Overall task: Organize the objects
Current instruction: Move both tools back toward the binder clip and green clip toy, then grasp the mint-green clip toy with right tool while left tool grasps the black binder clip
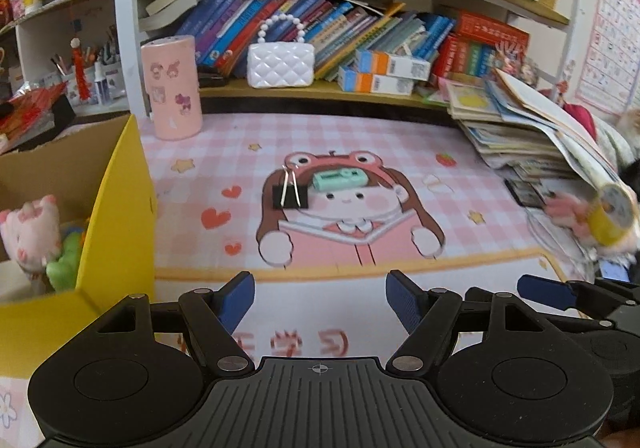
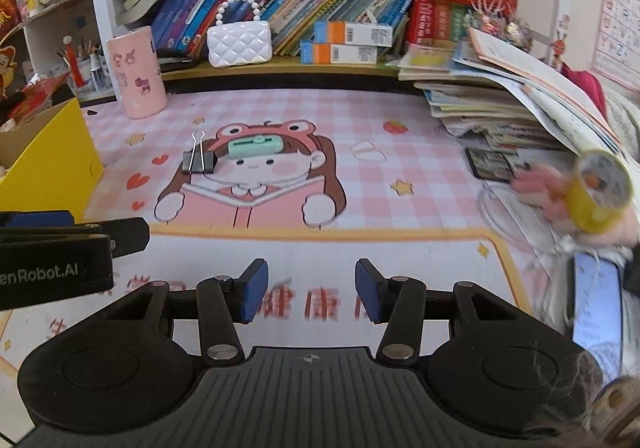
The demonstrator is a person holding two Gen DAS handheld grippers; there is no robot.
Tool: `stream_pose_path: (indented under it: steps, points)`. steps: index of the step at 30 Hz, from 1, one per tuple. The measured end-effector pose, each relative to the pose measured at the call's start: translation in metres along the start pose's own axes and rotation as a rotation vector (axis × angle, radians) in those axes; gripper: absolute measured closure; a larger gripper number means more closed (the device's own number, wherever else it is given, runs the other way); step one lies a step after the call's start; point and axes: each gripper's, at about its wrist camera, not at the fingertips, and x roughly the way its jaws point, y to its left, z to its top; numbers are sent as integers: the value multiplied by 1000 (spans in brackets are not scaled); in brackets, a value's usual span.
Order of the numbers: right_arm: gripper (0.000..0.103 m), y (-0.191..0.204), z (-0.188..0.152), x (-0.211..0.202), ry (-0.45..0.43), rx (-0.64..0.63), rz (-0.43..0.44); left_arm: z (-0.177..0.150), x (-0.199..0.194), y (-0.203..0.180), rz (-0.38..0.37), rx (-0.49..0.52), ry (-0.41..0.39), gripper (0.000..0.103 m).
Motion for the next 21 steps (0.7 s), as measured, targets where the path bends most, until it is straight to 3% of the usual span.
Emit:
stream_pose_path:
  steps: [11, 21]
  points:
    - [57, -13, 52, 46, -46, -20, 80, 33, 46, 3, 84, -29, 1, 29]
    - [57, -10, 84, 101, -37, -51, 110, 49, 114, 12, 127, -84, 59, 32]
